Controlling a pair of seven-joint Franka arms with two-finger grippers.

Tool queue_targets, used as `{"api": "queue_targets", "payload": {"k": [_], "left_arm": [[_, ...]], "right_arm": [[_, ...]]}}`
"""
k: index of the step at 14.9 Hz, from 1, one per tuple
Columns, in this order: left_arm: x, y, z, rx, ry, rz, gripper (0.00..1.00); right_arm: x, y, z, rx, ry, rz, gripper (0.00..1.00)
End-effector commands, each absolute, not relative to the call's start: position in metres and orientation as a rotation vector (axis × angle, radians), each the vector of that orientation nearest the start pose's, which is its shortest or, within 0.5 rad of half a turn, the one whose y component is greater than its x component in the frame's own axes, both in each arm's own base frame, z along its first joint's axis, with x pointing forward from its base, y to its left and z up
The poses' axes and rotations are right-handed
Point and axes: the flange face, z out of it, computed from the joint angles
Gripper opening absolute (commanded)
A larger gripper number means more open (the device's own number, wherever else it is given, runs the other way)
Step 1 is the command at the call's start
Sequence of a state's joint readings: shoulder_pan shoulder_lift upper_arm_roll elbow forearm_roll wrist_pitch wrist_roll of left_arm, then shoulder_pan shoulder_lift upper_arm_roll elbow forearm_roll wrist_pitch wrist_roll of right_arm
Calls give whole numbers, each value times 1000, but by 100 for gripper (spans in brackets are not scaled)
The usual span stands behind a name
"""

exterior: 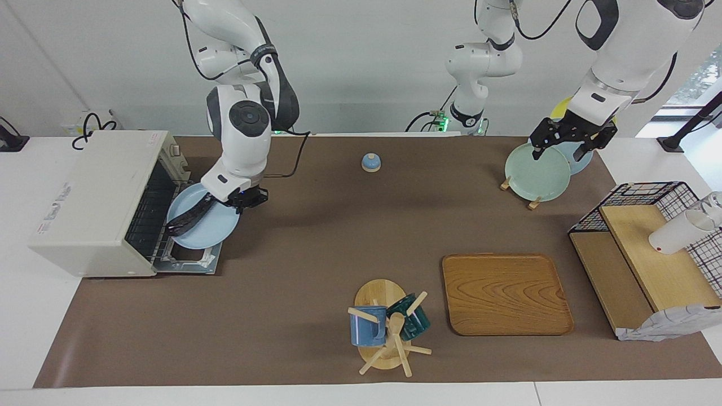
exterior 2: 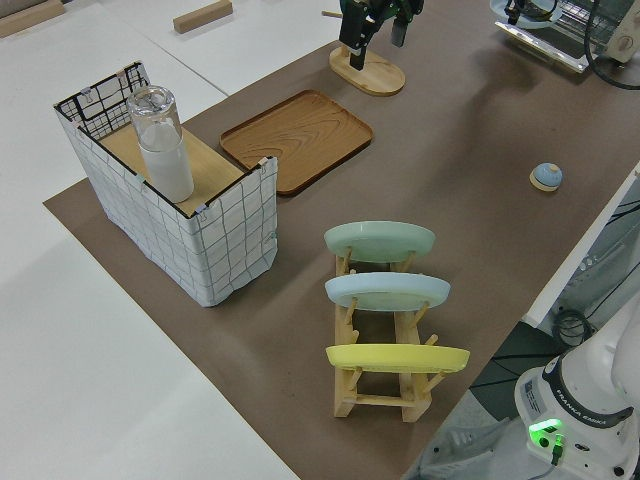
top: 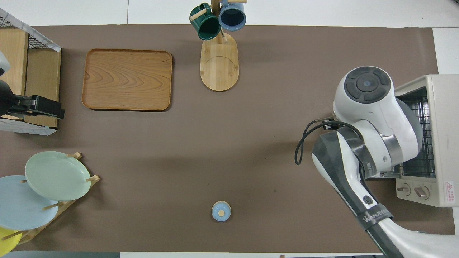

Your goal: Put eggplant into oven

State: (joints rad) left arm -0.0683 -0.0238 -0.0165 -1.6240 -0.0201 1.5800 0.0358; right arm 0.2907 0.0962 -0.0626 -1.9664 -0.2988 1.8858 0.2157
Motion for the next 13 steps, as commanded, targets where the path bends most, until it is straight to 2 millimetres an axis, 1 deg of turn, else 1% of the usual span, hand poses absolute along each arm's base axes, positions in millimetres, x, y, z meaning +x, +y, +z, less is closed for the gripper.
{"api": "queue_targets", "payload": {"k": [1,3,5,7,9,11,13], "left_arm": [[543,-43,617,-3131,183,29,100],[543,-42,616,-3134,171,31,100],[543,-42,615,-3133,154,36,100],[543,-41,615,-3131,161,36,100],[543,-41,615,-3130,159,36,100],[543,-41,615,-3130,159,36,100],[542,-39,615,-3130,154,43,100]], "right_arm": [[529,67,416,-3432,-317,179,0],[524,28,416,-3417,-321,177,0],[518,2,413,-3401,-364,160,0],[517,-19,408,-3388,-399,144,0],[512,-20,402,-3385,-401,134,0],[511,-19,393,-3376,-429,78,0],[508,-28,389,-3374,-402,56,0]]}}
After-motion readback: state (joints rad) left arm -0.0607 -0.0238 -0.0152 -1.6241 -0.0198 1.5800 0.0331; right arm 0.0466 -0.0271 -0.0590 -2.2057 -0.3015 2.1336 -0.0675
